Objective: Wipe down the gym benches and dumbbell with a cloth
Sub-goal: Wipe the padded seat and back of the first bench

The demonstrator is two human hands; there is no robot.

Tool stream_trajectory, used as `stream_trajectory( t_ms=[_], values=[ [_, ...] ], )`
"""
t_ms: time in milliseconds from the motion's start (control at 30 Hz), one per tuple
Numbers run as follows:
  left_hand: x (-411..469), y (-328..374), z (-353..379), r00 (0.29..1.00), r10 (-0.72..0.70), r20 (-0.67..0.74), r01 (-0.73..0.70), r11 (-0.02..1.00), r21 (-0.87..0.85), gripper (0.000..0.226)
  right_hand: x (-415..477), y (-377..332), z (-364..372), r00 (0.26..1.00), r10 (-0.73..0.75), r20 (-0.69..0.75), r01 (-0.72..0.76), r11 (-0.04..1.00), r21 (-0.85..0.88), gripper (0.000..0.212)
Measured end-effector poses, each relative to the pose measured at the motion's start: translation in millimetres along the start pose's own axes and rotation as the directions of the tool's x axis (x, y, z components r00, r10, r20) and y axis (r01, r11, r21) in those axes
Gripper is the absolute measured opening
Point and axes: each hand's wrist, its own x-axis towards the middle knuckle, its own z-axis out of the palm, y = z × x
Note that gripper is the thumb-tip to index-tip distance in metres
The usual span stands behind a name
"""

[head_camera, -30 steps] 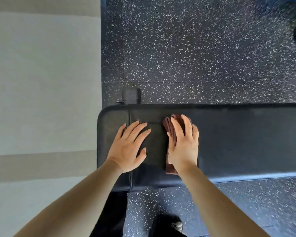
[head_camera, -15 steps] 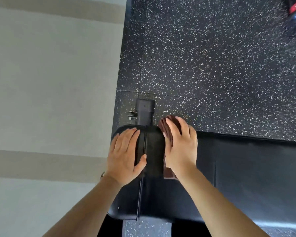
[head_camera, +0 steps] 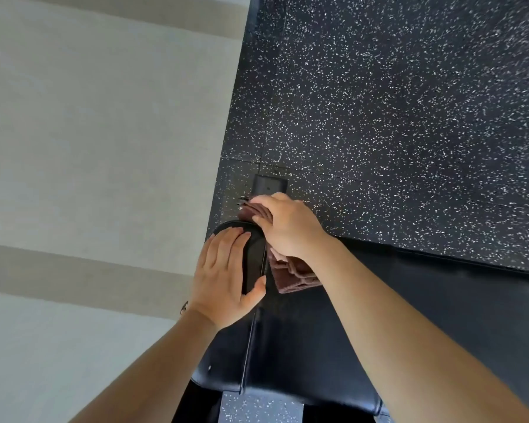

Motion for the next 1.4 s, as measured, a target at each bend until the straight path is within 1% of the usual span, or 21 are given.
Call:
stream_trajectory(
  t_ms=[67,167,233,367,433,533,633,700,733,800,833,867,900,967,1033,1167,1233,1267,1333,1400],
  values=[
    [0,1,-1,1.000,0.011,0.014,-0.011,1.000,0.019,0.068,-4,12,-6,0.999,0.038,0.025,-0.039,0.998,0.043,0.035],
    [1,1,-1,0.999,-0.001,0.041,-0.001,1.000,0.029,0.068,-7,25,-10,0.993,0.111,0.030,-0.112,0.994,0.014,0.034],
    [2,2,-2,0.998,-0.006,0.064,0.004,1.000,0.029,0.068,-4,20,-8,0.993,0.112,0.035,-0.112,0.994,0.010,0.033],
    [2,3,-4,0.994,-0.006,0.105,-0.002,0.998,0.067,0.068,1,9,-5,0.994,0.094,0.048,-0.098,0.991,0.092,0.033],
    [4,6,-5,0.993,-0.018,0.118,0.009,0.997,0.079,0.065,-10,18,-5,0.994,0.110,0.009,-0.110,0.990,0.091,0.033],
    [16,22,-5,0.991,-0.040,0.129,0.026,0.994,0.109,0.058,-36,45,-10,0.983,0.151,-0.100,-0.148,0.988,0.041,0.034],
    [33,50,2,0.987,-0.024,0.161,0.001,0.990,0.142,0.051,-68,85,-19,0.962,0.193,-0.194,-0.201,0.979,-0.023,0.035],
    [45,75,11,0.981,0.020,0.192,-0.046,0.990,0.133,0.048,-90,116,-26,0.934,0.261,-0.245,-0.281,0.958,-0.050,0.036],
    [51,89,17,0.978,0.046,0.204,-0.071,0.990,0.121,0.047,-101,133,-29,0.907,0.320,-0.274,-0.345,0.937,-0.048,0.036],
    [58,111,27,0.972,0.075,0.223,-0.103,0.988,0.113,0.046,-116,159,-37,0.828,0.456,-0.325,-0.488,0.872,-0.021,0.036],
    [60,118,31,0.971,0.070,0.228,-0.102,0.986,0.130,0.046,-118,166,-39,0.797,0.500,-0.340,-0.533,0.846,-0.006,0.035],
    [61,123,36,0.972,0.060,0.228,-0.096,0.984,0.152,0.045,-117,169,-39,0.792,0.504,-0.346,-0.537,0.843,-0.001,0.034],
    [61,125,39,0.974,0.049,0.223,-0.089,0.981,0.174,0.045,-114,167,-38,0.816,0.464,-0.345,-0.498,0.867,-0.013,0.033],
    [62,125,43,0.974,0.045,0.223,-0.091,0.975,0.203,0.044,-107,159,-34,0.881,0.332,-0.338,-0.368,0.929,-0.048,0.034],
    [63,124,44,0.972,0.052,0.229,-0.103,0.971,0.216,0.044,-108,156,-28,0.900,0.275,-0.338,-0.305,0.952,-0.038,0.037],
    [63,132,39,0.968,0.033,0.247,-0.091,0.970,0.227,0.048,-133,175,-24,0.870,0.319,-0.376,-0.349,0.937,-0.010,0.040],
    [65,138,37,0.966,0.024,0.257,-0.083,0.972,0.220,0.048,-146,186,-25,0.843,0.347,-0.410,-0.371,0.928,0.023,0.040],
    [67,146,38,0.965,0.039,0.259,-0.094,0.974,0.205,0.048,-152,193,-26,0.824,0.373,-0.427,-0.390,0.919,0.051,0.040],
    [74,170,47,0.954,0.112,0.279,-0.157,0.977,0.145,0.048,-159,209,-32,0.782,0.441,-0.441,-0.449,0.889,0.092,0.040],
    [83,202,60,0.941,0.141,0.307,-0.177,0.980,0.091,0.048,-156,224,-43,0.749,0.515,-0.417,-0.530,0.843,0.090,0.039]
  ],
)
